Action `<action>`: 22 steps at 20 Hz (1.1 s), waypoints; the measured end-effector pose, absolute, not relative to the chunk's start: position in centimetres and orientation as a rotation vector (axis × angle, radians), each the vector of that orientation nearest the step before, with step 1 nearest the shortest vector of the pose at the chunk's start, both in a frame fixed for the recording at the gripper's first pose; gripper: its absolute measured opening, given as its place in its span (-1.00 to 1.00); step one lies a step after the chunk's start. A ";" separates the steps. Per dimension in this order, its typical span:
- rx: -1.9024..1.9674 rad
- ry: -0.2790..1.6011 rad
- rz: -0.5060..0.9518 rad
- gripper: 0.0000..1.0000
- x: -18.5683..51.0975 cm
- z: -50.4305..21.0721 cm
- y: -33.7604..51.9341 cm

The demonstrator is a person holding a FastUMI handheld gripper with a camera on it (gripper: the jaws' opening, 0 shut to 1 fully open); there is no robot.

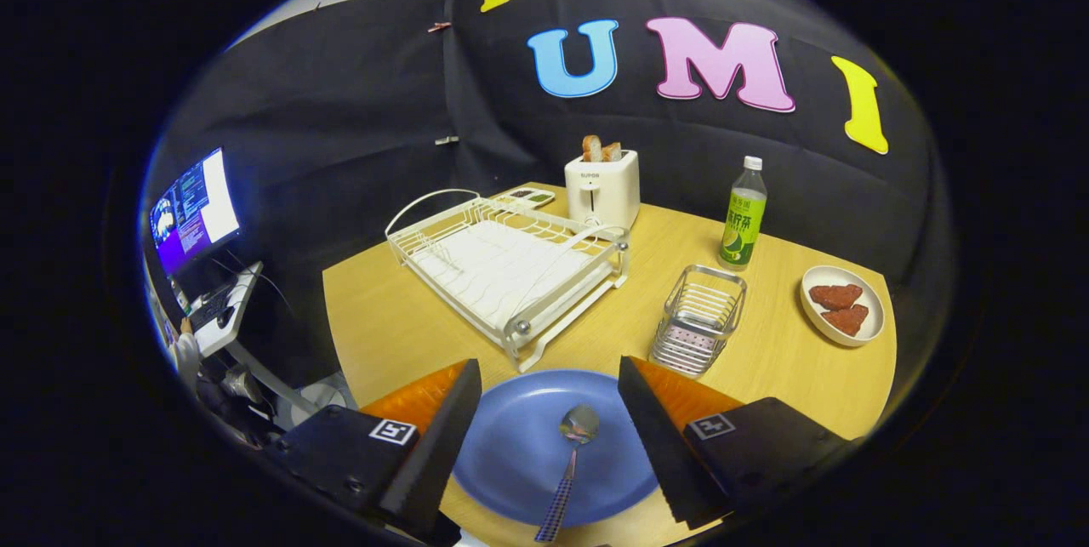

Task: Take the plate from the dish rack, then take the spoon from the basket and place it into the plate.

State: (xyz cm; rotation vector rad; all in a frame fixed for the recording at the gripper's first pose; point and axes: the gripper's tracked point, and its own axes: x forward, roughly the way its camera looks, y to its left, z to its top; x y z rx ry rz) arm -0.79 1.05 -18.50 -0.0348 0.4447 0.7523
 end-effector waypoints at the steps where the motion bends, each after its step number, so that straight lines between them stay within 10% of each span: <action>1: -0.026 0.437 0.737 0.98 -0.6 -17.8 1.0; 22: 0.146 0.047 0.043 0.98 -0.2 3.9 -4.5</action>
